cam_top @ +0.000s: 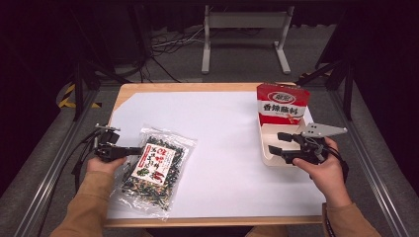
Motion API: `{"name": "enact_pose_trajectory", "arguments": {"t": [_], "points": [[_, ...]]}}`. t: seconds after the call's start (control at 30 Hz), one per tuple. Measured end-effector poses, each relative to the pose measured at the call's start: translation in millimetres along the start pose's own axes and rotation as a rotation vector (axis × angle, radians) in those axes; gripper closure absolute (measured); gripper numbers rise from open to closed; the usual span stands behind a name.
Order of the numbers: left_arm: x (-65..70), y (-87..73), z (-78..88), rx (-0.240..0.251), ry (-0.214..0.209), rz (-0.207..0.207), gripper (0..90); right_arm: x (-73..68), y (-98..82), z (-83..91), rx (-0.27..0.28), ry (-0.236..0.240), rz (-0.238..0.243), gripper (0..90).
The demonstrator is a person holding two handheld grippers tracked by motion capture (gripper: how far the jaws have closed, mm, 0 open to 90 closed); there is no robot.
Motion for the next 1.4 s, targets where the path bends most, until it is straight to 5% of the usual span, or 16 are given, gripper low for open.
{"name": "enact_pose_trajectory", "arguments": {"t": [0.3,0.77,1.4], "points": [[22.1,6.9,21.5,0.113,-0.058,-0.089,87.4,-1.6,0.8,1.0,0.005,0.011,-0.005,36.2],[62.4,18.4,38.3,0.207,-0.046,-0.261,87.2,-8.3,1.9,0.1,0.002,0.031,0.004,36.2],[106.6,22.6,67.1,0.393,-0.064,-0.414,87.2,-23.2,7.5,-8.4,0.004,0.065,0.03,36.2]]}}
Point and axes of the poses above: each handheld gripper's, and its own axes: z roughly backward along the jaws, y roughly out of its top, x roughly to its right, the point moved 2 cm from there along -z, roughly forward along the jaws, and after that the axes turned 5 degrees about -z, right-handed, at the moved point
